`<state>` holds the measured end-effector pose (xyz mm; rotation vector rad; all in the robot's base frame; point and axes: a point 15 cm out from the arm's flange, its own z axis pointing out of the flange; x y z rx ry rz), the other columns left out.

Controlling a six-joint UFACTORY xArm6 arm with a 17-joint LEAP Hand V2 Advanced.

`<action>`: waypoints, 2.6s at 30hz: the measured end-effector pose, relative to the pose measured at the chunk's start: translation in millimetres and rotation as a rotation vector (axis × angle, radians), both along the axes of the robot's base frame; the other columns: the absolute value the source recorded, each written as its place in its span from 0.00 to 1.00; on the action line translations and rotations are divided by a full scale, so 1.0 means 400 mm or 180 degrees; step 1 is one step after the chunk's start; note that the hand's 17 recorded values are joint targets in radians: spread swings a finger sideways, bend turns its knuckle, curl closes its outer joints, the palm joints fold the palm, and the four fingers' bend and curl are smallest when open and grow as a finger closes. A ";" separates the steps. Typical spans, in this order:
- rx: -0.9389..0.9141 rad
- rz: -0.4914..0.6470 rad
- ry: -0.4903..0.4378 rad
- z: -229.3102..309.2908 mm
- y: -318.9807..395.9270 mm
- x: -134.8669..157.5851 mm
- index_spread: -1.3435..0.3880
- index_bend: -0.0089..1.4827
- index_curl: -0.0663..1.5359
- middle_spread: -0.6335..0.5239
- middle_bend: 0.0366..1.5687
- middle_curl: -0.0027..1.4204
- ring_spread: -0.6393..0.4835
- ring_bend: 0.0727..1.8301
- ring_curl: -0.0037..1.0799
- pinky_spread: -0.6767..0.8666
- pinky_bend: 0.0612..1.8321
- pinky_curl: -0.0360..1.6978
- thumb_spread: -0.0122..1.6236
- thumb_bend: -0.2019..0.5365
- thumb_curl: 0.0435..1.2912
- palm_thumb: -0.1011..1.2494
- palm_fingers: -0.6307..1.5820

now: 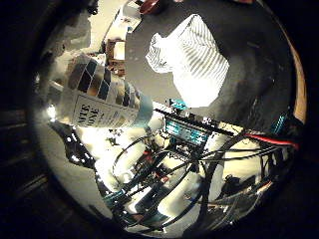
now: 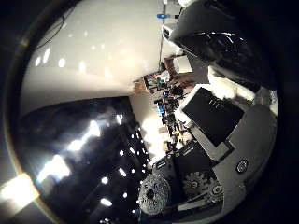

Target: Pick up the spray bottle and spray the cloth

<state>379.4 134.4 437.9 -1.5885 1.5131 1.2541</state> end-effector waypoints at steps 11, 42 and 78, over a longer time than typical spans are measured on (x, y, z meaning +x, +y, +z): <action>0.0126 -0.0128 0.0234 -0.120 -0.032 0.009 0.39 0.13 0.59 0.30 0.67 0.56 0.32 0.67 0.54 0.10 0.59 0.33 0.20 0.24 0.72 0.85 0.80; -0.0290 -0.0448 -0.0710 -0.008 -0.004 0.250 0.39 0.13 0.59 0.30 0.67 0.55 0.32 0.67 0.53 0.09 0.59 0.34 0.20 0.24 0.72 0.85 0.80; -0.0187 0.0384 -0.1514 -0.012 0.657 0.266 0.39 0.13 0.57 0.30 0.67 0.54 0.31 0.67 0.53 0.09 0.59 0.33 0.21 0.24 0.71 0.85 0.80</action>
